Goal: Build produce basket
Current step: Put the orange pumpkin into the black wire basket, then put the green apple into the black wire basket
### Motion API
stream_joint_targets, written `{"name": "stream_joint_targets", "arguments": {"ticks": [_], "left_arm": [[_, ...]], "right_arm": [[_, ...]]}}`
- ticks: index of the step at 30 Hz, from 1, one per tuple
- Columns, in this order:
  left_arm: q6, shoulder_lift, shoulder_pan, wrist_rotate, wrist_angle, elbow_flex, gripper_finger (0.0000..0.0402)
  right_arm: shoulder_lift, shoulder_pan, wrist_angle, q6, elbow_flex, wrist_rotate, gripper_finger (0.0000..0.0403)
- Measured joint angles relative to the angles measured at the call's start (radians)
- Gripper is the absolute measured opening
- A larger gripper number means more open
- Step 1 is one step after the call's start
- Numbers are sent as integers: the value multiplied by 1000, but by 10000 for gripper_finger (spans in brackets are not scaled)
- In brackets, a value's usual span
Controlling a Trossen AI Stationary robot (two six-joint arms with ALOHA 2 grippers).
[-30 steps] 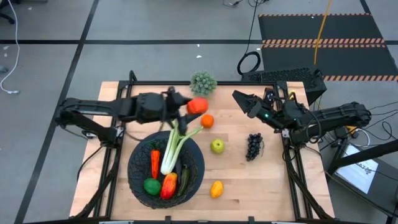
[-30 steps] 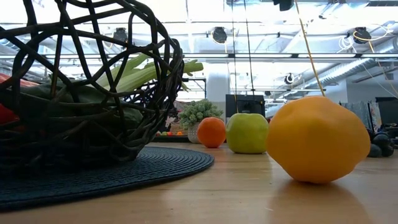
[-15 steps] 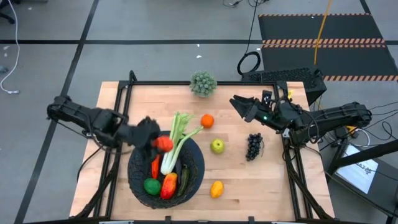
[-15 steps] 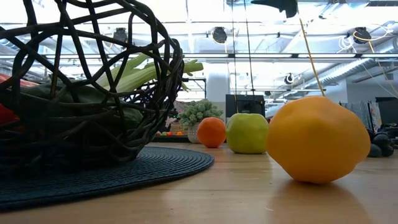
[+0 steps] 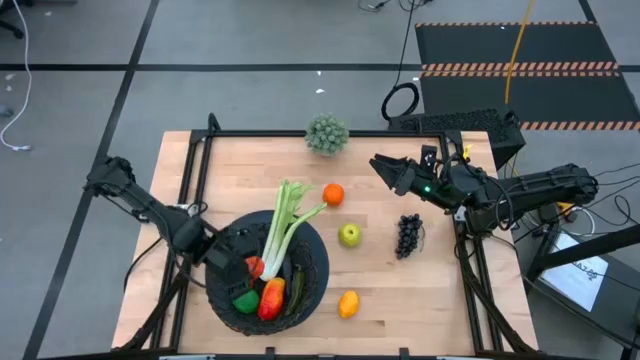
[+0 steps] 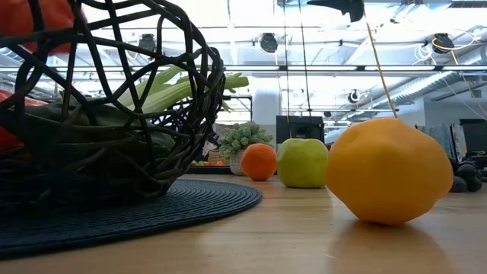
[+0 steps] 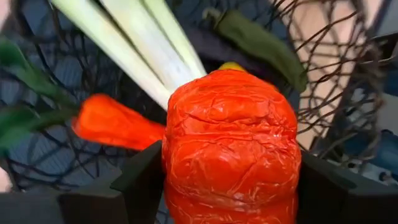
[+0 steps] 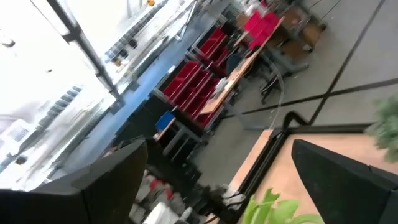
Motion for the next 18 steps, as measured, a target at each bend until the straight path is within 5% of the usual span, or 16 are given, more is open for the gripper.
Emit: {"name": "stream_joint_targets", "arguments": {"ticks": [12,18], "left_arm": [[-94,73,-18,22,5,-29,379],[-173,55,-4,67,4,-28,391]], "right_arm": [[0,0,-61,83,0,-228,391],[0,1,-136,146,0,-304,391]]}}
